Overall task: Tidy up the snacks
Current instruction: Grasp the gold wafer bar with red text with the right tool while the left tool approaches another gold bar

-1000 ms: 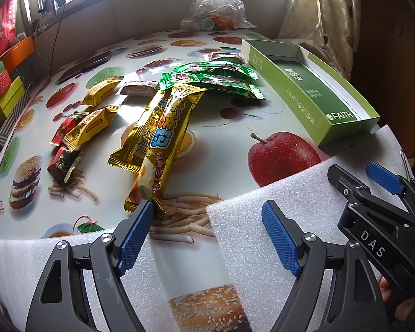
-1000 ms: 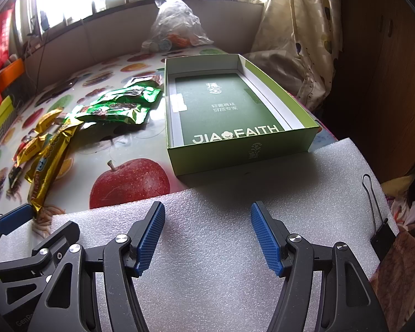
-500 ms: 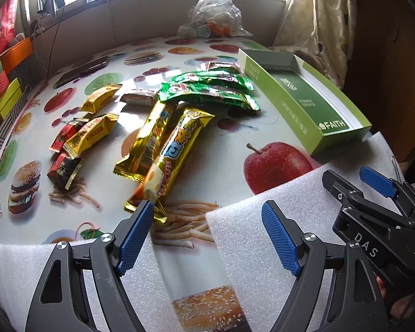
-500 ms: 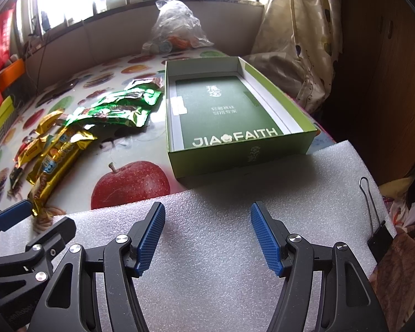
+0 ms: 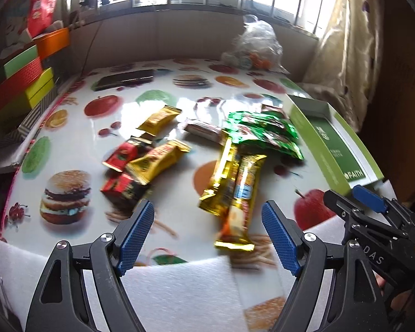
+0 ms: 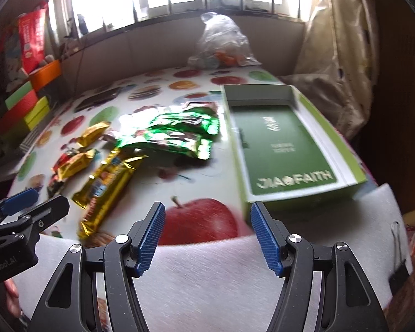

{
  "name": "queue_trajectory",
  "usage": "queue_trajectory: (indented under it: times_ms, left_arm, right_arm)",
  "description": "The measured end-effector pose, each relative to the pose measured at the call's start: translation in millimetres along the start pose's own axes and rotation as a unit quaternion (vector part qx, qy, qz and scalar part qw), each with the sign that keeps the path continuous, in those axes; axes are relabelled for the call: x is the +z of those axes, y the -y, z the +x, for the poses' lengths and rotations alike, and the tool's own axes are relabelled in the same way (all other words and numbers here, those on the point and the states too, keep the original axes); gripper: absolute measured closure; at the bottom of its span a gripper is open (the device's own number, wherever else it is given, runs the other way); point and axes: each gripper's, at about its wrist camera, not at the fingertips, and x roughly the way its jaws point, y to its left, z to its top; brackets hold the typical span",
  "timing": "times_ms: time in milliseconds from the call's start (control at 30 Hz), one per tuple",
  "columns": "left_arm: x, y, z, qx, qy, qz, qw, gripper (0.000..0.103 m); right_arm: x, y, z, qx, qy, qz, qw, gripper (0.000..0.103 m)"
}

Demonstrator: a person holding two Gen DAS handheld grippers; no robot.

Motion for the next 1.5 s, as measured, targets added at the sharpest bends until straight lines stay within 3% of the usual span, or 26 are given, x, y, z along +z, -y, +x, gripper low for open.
queue_trajectory:
  times_ms: [367,700,800,933,1133,1500]
  left_arm:
    - [6,-45,3,0.027,-0.002,-0.038,0.9989,0.023]
    - [6,-59,10,0.02,-0.013,-0.05,0.9985,0.023]
    - [7,-60,13,0.02,-0.016,-0.052,0.9983,0.023]
    - [8,-59,16,0.019,-0.021,-0.053,0.9982,0.023]
    - [13,-53,21,0.014,-0.024,-0.046,0.9986,0.023]
    - [24,-32,39,-0.014,-0.049,-0.025,0.9984,0.023]
  right_arm:
    - [20,-52,37,0.08,-0.042,-0.016,0.996,0.039]
    - [22,-80,66,0.098,-0.077,-0.028,0.992,0.05]
    - [22,-82,70,0.105,-0.085,-0.026,0.99,0.052]
    - [20,-79,74,0.111,-0.092,-0.019,0.989,0.066]
    - [22,-70,74,0.106,-0.091,-0.009,0.99,0.077]
    - [26,-50,66,0.121,-0.078,0.026,0.989,0.082]
